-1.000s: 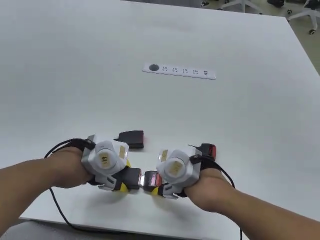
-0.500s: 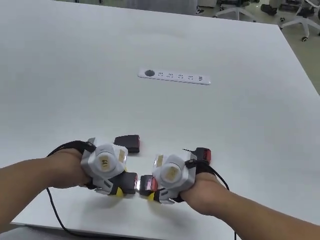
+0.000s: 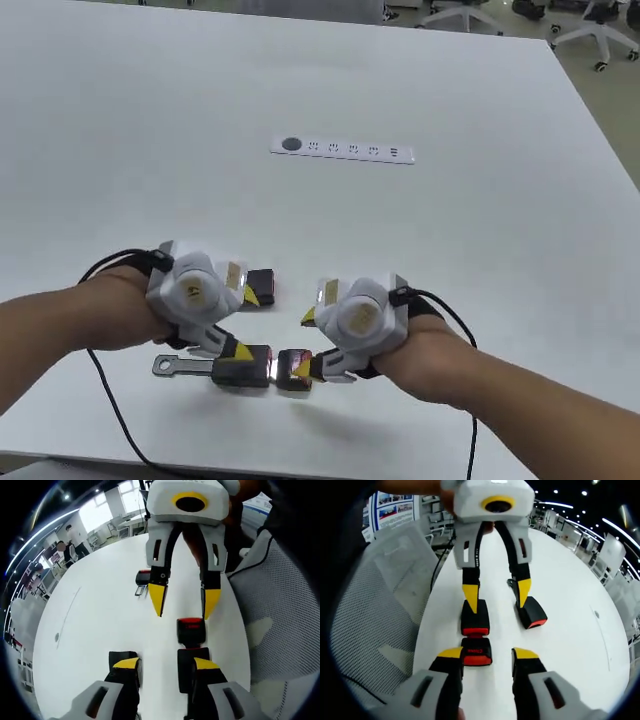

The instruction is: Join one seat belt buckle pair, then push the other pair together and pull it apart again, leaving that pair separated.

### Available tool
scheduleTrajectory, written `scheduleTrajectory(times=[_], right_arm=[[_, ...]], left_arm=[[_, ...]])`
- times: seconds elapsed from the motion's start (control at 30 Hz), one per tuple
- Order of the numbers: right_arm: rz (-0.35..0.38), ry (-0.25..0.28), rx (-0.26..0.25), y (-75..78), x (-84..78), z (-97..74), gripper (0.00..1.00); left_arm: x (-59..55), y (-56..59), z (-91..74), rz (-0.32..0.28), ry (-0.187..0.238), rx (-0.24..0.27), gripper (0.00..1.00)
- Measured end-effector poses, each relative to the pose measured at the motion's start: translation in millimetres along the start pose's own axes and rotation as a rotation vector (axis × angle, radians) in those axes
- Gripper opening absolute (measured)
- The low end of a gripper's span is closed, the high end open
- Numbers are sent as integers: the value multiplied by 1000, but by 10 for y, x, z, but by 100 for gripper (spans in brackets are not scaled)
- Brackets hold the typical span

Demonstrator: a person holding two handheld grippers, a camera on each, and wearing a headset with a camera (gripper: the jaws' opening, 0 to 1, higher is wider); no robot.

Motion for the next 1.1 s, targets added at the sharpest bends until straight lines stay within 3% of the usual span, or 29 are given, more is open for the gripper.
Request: scheduleTrajectory(times=[0.1, 0.2, 0.37, 0.53, 0.7, 0.8, 0.87, 0.97, 1.03, 1.1], right_arm=[[15, -20, -31, 136, -145, -66, 38], [45, -49, -62, 325, -360, -168, 39], [89, -112, -116, 680, -751, -410, 38], [92, -149, -137, 857, -945, -554, 38], [106, -173, -97, 885, -1085, -550, 37], [106, -187, -78, 866, -1144, -499, 36], [80, -193, -67, 863, -1185, -461, 34], [67, -184, -39, 885, -1187, -451, 33], [69, -182, -32, 905, -1189, -443, 32], [65, -176, -15, 914, -1188, -436, 32]], left_arm=[[-29, -129, 9, -1, -2, 20, 44], [-116, -309, 40, -22, -6, 35, 45], [-198, -505, 69, -43, -16, 52, 46], [-263, -615, 133, -56, -26, 44, 46], [-342, -646, 257, -61, -50, -6, 45], [-389, -631, 305, -42, -74, -39, 38], [-400, -651, 315, -40, -67, -32, 33], [-422, -657, 335, -32, -57, -56, 34], [-432, -650, 372, 35, -84, -68, 34], [-424, -669, 372, 7, -85, -76, 34]])
Point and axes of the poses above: the centre of the closed fingertips' face, and the gripper's own axes: z roughly forward along the fingers, y roughly to its right, x roughly out of its top, the point moved 8 cm from there along -z, roughly backward along the fingers, and after that the axes turned 5 degrees about y, right-handed, at the moved point
